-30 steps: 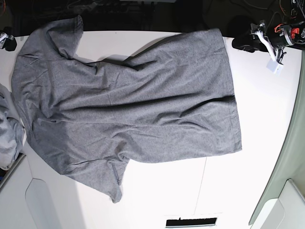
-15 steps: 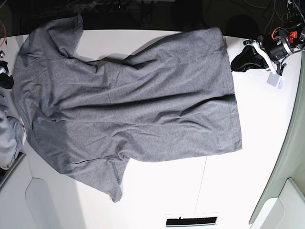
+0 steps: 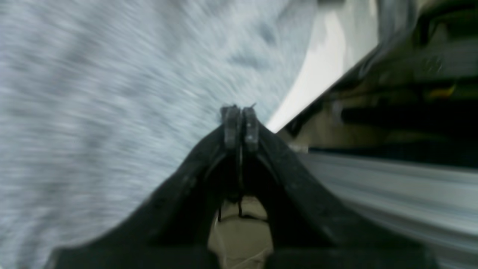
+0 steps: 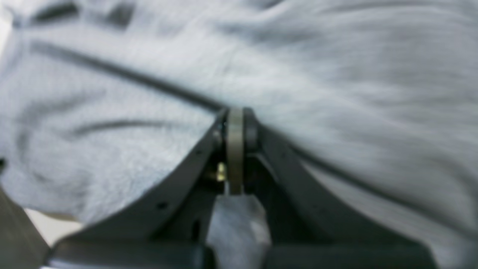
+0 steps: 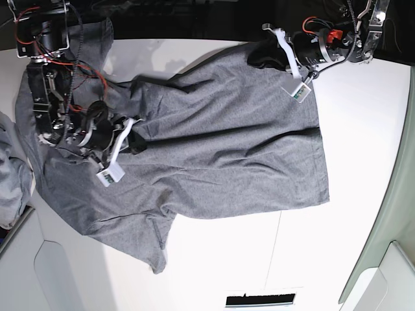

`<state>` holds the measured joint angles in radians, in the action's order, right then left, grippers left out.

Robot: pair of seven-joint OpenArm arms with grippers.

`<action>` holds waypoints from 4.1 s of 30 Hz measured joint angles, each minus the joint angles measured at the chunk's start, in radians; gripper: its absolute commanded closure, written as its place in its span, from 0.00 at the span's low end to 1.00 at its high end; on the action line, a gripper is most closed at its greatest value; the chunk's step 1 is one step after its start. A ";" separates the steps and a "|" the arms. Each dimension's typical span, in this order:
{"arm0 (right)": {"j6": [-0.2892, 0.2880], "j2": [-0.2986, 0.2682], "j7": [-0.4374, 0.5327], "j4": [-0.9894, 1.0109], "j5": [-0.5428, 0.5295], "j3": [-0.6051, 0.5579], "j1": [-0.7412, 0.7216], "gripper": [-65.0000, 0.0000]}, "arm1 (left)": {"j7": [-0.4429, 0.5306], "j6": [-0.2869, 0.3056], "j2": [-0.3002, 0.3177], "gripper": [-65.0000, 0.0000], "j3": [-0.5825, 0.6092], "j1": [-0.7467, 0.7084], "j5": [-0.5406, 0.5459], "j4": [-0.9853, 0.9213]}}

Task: Layout the t-shirt on the table in an organized manner, then fold the t-shirt properly
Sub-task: 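Grasp the shirt's side edges with both grippers, then pull the shirt edges apart with both grippers to straighten it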

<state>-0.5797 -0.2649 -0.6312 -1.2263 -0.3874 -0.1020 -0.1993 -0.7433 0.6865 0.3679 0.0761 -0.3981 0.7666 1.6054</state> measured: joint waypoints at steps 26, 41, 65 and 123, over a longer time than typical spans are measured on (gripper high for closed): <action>0.121 0.035 0.202 0.342 0.155 -0.125 -0.244 1.00 | 0.110 0.028 0.180 0.98 0.002 0.260 -0.104 -0.308; 0.129 -0.124 -0.077 -0.240 -0.097 0.354 0.124 0.75 | -0.061 0.002 0.214 0.68 -0.142 0.156 0.192 -0.112; 0.023 -0.253 -0.112 -0.110 -0.328 0.702 0.599 0.45 | -0.086 0.002 0.152 0.41 -0.385 -0.010 0.249 -0.075; 0.003 -0.126 -0.141 -0.110 -0.431 0.568 0.547 1.00 | 0.089 -0.006 0.006 1.00 -0.285 0.073 -0.143 -0.145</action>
<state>-0.5766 -0.3904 -0.7723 -1.3365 -0.8185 0.4660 0.3473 -0.6548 0.6807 0.3744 -0.2085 -0.3252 0.6231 1.4609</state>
